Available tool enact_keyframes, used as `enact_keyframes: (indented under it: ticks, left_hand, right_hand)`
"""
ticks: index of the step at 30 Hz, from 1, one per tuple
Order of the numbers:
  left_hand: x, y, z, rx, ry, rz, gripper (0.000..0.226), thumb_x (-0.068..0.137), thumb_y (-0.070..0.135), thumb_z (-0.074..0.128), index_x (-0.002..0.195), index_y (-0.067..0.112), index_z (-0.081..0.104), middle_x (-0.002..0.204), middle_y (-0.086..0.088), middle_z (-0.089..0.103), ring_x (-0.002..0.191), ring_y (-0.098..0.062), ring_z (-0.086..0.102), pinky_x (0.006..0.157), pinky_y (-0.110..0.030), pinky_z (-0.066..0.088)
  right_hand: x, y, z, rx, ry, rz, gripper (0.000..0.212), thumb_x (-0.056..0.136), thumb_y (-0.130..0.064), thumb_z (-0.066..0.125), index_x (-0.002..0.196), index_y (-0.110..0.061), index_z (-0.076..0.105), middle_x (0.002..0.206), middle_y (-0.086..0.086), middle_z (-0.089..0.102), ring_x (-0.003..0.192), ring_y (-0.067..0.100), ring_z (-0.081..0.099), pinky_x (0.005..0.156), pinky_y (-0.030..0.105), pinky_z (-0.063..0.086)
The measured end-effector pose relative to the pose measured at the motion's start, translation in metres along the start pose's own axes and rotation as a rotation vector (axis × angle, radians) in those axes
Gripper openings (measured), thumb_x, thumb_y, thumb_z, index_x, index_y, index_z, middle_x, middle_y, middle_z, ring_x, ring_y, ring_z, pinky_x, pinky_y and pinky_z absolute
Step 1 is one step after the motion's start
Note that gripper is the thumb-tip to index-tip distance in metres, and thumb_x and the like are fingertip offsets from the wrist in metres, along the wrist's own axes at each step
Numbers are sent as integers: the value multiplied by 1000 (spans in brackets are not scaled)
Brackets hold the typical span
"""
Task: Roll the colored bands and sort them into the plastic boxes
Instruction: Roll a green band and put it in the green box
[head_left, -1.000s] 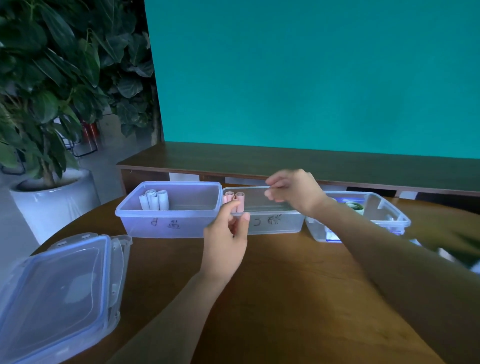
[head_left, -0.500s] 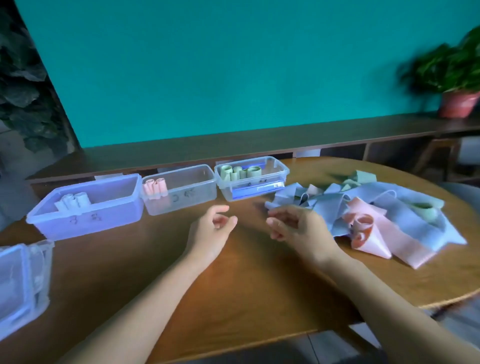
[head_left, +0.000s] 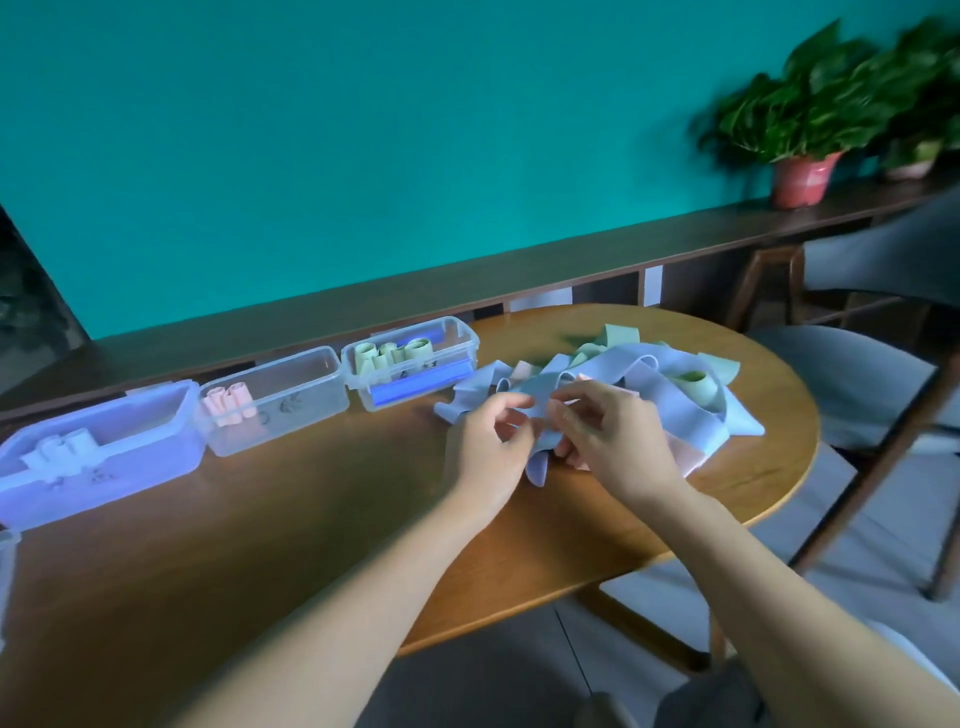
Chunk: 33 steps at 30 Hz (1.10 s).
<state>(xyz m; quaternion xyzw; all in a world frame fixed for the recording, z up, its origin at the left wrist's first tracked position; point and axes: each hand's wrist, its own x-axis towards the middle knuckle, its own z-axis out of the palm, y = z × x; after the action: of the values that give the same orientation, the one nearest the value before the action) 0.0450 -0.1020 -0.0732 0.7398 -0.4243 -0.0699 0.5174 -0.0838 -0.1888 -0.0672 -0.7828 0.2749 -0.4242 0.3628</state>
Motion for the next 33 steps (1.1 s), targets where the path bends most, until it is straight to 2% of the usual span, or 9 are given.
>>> enact_keyframes:
  ticks: [3, 6, 10, 13, 17, 21, 24, 29, 33]
  left_hand:
    - [5, 17, 11, 34, 57, 51, 17, 93, 23, 68, 109, 27, 72, 96, 15, 70, 90, -4, 65, 68, -2, 43]
    - [15, 33, 22, 52, 57, 77, 17, 93, 23, 68, 109, 25, 73, 98, 11, 72, 93, -6, 65, 75, -11, 48]
    - [24, 54, 46, 38, 15, 117, 18, 93, 23, 69, 110, 27, 72, 95, 13, 70, 88, -1, 64, 65, -7, 48]
    - [32, 67, 68, 44, -26, 138, 19, 92, 26, 70, 110, 30, 71, 95, 12, 69, 89, -7, 65, 73, -20, 54]
    - [44, 78, 93, 65, -82, 158, 19, 92, 24, 70, 110, 27, 72, 100, 10, 70, 92, -7, 63, 77, -21, 52]
    - [50, 82, 99, 114, -102, 166, 19, 94, 23, 69, 112, 27, 70, 103, 11, 68, 94, -8, 62, 69, -13, 45]
    - [57, 85, 86, 98, -62, 190, 19, 93, 19, 70, 110, 28, 71, 100, 10, 69, 93, -10, 63, 76, -21, 51]
    - [69, 99, 46, 52, -11, 199, 25, 92, 14, 71, 116, 21, 71, 99, 6, 69, 89, -10, 63, 81, -23, 50]
    - [79, 113, 11, 2, 113, 196, 31, 90, 26, 73, 121, 27, 68, 101, 11, 70, 90, -4, 64, 85, -22, 50]
  right_hand:
    - [6, 13, -21, -87, 93, 10, 13, 99, -26, 62, 103, -18, 72, 78, -2, 72, 63, 10, 66, 57, 13, 50]
    - [17, 30, -43, -179, 214, 47, 20, 99, -26, 61, 108, -14, 74, 93, 2, 74, 77, 17, 69, 70, 24, 53]
    - [32, 57, -73, -305, 344, 101, 23, 98, -25, 64, 117, -14, 73, 111, 4, 72, 87, 15, 62, 76, 29, 56]
    - [41, 80, -87, -387, 319, 231, 31, 97, -35, 65, 124, -22, 69, 120, 6, 62, 102, 25, 57, 80, 45, 60]
    - [47, 97, -95, -528, 287, 299, 23, 96, -33, 66, 116, -24, 75, 122, 5, 61, 104, 24, 51, 78, 41, 56]
    - [60, 90, -96, -389, 273, 154, 18, 93, -34, 72, 106, -24, 79, 111, 2, 66, 99, 21, 54, 76, 40, 55]
    - [71, 73, -94, -191, 239, 44, 17, 91, -30, 74, 102, -19, 80, 97, -1, 67, 84, 20, 60, 72, 39, 58]
    - [101, 26, -84, -21, 165, -45, 16, 90, -25, 75, 99, -14, 81, 96, -1, 74, 80, 12, 64, 71, 18, 50]
    - [124, -15, -79, 112, 97, -90, 15, 87, -26, 78, 96, -14, 82, 97, -1, 77, 86, 10, 67, 79, 23, 48]
